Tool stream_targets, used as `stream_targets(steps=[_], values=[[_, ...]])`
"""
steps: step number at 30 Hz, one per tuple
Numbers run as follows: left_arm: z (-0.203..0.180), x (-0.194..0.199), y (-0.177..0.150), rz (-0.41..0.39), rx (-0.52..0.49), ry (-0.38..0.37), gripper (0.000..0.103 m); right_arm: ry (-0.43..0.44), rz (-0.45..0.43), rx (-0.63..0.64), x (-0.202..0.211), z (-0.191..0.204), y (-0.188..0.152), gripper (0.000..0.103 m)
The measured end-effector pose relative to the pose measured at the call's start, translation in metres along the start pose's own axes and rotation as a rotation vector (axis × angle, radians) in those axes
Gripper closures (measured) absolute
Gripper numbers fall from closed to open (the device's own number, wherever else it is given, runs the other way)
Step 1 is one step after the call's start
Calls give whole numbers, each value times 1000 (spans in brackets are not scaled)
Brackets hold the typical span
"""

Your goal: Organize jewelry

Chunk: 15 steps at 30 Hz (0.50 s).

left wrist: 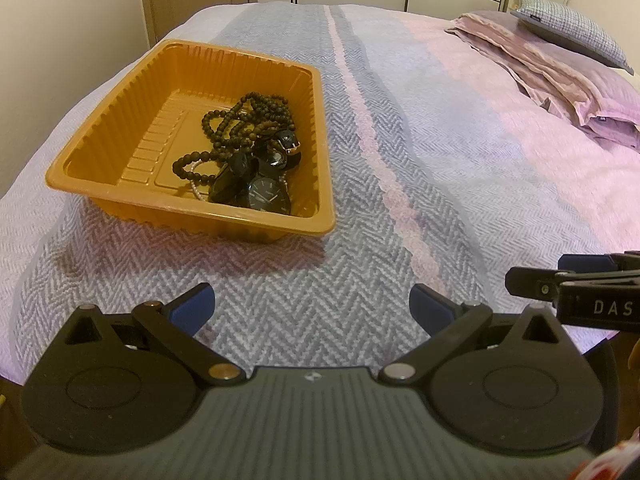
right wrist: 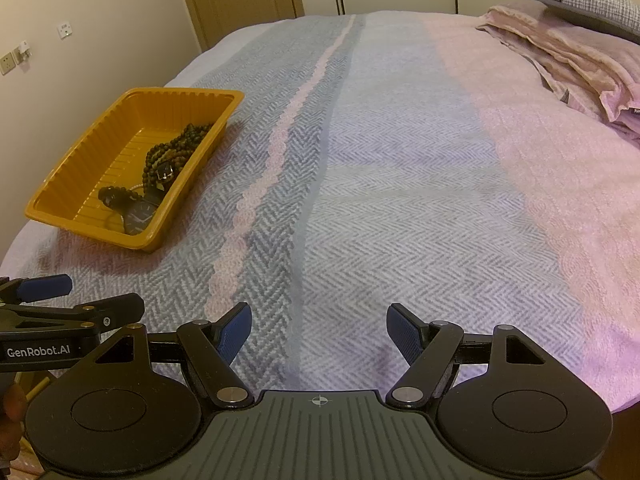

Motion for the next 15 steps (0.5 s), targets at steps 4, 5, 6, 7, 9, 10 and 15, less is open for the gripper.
stream_targets(steps=[4, 5, 6, 7, 9, 10, 15], values=[[0, 0, 0, 0, -1, 0, 0, 1, -1, 0, 0, 1, 0, 29], [0, 0, 0, 0, -1, 0, 0, 1, -1, 0, 0, 1, 0, 29], [0, 0, 1, 0, 0, 0, 0, 2, -1, 0, 0, 1, 1, 29], [0, 0, 1, 0, -1, 0, 0, 2, -1, 0, -1, 2, 1, 29], [0, 0, 1, -1, -2, 2, 0, 2, -1, 2, 0, 2, 1, 29], [0, -1, 1, -3, -4, 3, 0, 2, 0, 3, -1, 2, 1, 29], [1, -1, 2, -17, -8, -1, 0, 4, 1, 7, 0, 2, 0, 29]])
Point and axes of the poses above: each gripper's, at about its wrist camera, not at the fingertips, and x roughly against the way its jaws point, z to its left, y to its top, the point moved 2 cm from there along -x, roughly the way its jaws point, and after that the axes turned 2 degrees about -y, right-handed, at the moved point
